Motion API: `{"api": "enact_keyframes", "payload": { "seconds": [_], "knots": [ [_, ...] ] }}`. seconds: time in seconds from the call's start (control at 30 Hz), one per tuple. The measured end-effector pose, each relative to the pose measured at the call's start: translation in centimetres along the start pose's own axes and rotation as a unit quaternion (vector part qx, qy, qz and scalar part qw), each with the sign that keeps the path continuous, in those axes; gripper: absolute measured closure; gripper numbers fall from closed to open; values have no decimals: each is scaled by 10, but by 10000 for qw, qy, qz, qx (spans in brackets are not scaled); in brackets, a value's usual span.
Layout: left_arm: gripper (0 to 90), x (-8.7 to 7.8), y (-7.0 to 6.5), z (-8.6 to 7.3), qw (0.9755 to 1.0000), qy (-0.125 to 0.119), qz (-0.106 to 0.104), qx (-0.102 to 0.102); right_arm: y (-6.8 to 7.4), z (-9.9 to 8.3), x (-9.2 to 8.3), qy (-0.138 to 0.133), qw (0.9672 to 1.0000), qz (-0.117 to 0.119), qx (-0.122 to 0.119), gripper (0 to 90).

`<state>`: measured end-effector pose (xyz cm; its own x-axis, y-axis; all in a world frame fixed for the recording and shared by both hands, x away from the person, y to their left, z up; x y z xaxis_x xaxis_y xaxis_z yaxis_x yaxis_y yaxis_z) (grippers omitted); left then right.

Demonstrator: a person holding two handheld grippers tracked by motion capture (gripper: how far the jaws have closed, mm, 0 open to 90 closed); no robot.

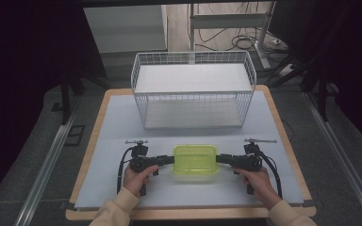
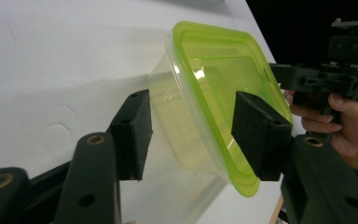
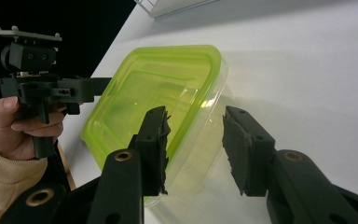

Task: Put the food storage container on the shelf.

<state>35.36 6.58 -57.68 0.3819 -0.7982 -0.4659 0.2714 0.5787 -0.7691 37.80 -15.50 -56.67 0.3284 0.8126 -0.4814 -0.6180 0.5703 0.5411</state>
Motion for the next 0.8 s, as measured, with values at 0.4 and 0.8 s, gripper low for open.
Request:
{"api": "enact_keyframes", "payload": {
  "seconds": [0.4, 0.8],
  "knots": [
    [579, 4, -1, -4, 9997, 193, -127, 16, 3, -4, 6, 123, 9997, 165, 132, 666],
    [676, 7, -2, -7, 9987, 331, -373, -47, 3, -4, 8, 141, 9991, 334, 238, 696]
  ]
}}
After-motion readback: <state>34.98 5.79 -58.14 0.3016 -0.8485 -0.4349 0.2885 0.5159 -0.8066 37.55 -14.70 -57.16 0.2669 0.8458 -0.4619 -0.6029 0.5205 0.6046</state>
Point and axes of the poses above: each handheld gripper's, and its own axes: x roughly forward along the jaws, z roughly out of its top, y roughly to its left, the point moved 10 cm from there along x, roughly forward along the jaws, and after that the axes turned 8 degrees about -x, right-handed, at the moved point
